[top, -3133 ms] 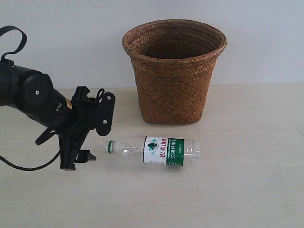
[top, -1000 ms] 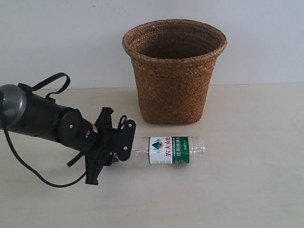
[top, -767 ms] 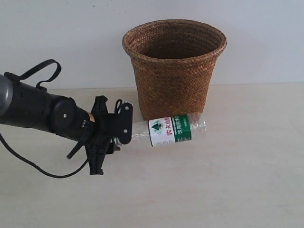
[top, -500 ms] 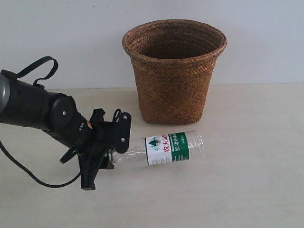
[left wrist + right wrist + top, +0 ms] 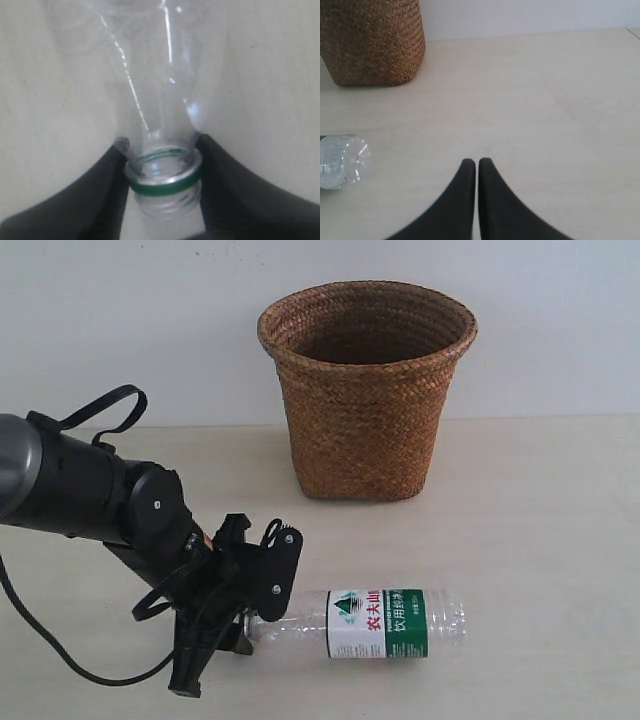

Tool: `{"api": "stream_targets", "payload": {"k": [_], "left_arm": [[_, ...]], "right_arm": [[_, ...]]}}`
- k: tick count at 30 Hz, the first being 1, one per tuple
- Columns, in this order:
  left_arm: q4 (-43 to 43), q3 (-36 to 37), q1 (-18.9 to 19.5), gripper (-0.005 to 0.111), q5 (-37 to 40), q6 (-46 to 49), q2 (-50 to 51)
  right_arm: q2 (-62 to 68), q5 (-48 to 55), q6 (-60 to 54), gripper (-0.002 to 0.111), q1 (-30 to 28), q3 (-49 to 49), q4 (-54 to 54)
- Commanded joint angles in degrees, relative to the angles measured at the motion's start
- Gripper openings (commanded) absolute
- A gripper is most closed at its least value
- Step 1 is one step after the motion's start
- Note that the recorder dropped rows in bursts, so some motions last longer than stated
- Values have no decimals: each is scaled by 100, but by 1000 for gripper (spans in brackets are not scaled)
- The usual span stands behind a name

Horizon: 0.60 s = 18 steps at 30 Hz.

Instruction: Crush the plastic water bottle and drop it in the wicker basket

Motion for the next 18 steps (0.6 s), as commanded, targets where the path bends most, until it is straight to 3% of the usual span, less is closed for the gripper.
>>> {"api": "stream_targets", "payload": {"k": [1, 9, 15, 17, 18], "left_arm": [[-114, 1, -74, 4, 39, 164, 10], [-236, 1, -76, 4, 81, 177, 41], [-262, 1, -76, 4, 81, 209, 41], [-260, 1, -76, 4, 106, 209, 41], [-260, 1, -76, 4, 106, 209, 41]], "right_arm": [[-25, -32, 7, 0, 12, -6, 3], [-25, -497, -16, 0, 12, -6, -53], [-25, -2203, -9, 0, 12, -6, -7], [-25, -3104, 299, 0, 12, -6, 74], [-25, -3612, 1002, 0, 12, -6, 192]]}}
